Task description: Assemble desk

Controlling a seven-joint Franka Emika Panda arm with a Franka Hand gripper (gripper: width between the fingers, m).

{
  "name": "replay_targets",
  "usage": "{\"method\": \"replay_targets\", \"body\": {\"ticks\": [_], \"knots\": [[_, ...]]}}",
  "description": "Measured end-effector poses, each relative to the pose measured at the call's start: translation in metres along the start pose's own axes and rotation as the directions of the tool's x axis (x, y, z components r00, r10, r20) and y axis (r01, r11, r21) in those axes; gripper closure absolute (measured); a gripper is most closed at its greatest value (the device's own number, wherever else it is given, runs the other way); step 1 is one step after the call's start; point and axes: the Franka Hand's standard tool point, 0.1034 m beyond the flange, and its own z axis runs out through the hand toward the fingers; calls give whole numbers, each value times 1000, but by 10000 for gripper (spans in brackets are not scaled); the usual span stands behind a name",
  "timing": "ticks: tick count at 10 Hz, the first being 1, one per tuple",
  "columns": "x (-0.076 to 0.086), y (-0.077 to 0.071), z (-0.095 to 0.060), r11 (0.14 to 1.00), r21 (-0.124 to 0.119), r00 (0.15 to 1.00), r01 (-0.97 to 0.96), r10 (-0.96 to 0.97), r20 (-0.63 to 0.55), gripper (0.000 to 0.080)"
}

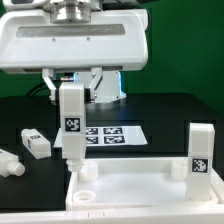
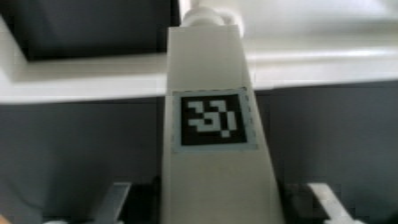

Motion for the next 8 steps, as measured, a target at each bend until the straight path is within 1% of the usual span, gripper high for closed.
{"method": "replay_targets", "body": {"ticks": [1,2,4,5,6,8], "knots": [[4,1,3,1000,-5,1000,-2,1,-8,514],[4,0,8,1000,-6,1000,-6,6,-4,514],[6,-8,25,999,-7,999,-39,39,6,514],[7,-13,30,999,-6,999,-49,49,9,514],[4,-16,34,999,-6,998,-53,53,16,514],[0,-16,37,999,-7,998,-53,53,22,514]]}}
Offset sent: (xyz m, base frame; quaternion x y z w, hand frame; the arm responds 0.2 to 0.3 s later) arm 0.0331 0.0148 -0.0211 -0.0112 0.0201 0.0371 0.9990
